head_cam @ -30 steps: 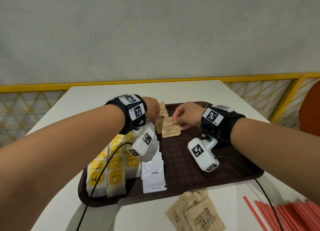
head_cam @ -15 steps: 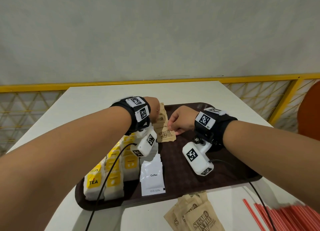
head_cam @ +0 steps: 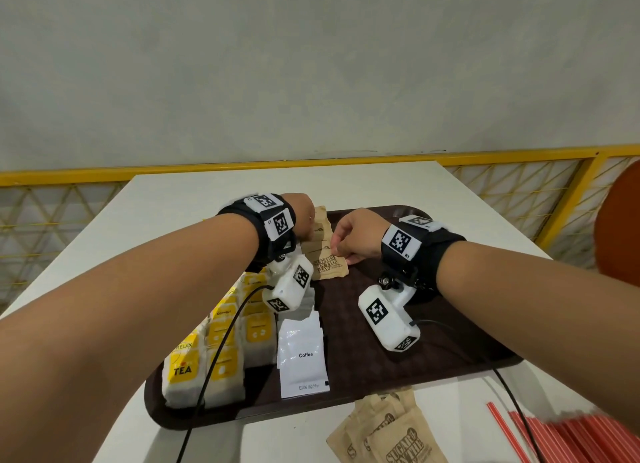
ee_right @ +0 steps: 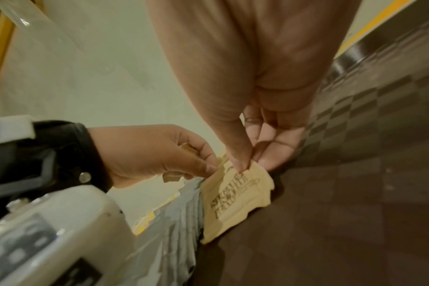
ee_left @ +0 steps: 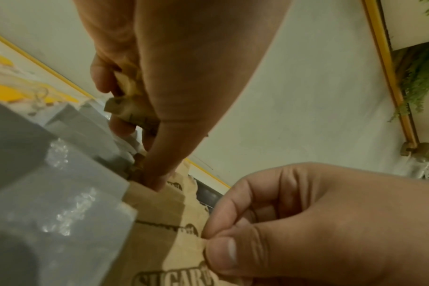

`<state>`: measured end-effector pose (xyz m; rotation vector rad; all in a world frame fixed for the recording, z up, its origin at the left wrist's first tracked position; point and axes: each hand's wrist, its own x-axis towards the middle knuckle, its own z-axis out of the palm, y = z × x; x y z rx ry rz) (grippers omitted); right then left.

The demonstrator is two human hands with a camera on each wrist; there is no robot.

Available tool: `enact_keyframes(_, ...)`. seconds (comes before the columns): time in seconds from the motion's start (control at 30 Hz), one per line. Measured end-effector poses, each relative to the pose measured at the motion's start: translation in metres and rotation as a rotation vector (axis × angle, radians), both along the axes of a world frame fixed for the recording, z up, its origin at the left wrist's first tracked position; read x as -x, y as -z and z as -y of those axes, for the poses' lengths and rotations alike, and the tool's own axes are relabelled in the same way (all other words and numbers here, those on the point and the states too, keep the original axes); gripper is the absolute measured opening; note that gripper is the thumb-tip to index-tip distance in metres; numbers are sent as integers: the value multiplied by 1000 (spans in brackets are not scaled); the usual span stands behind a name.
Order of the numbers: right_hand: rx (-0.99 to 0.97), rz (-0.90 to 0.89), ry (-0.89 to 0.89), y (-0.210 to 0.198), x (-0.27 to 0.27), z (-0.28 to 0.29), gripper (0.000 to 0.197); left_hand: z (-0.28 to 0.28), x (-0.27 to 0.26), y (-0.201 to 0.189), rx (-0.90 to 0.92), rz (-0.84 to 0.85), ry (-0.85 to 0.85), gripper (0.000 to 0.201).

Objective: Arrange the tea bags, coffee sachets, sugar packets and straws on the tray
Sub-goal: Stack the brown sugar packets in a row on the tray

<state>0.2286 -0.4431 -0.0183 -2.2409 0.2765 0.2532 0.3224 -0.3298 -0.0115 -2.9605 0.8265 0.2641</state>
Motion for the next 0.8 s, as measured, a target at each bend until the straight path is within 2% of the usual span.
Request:
enact_keyframes(0.23,-7,63,51,1,1,-4,27,-4,-1,1,58,-48,-15,24)
enact_keyframes(0.57,-79,-23,106,-3,10,3,27,-12,7,-5,171,-40,-40,20)
enact_keyframes(0.7,-120,-1,97,-1,13,3,28,-14,12,-8,142,-136,-32,24)
enact_keyframes(0.8,-133,15,106,1,13,3,28,-13,15,-7,109,-119,-7,20)
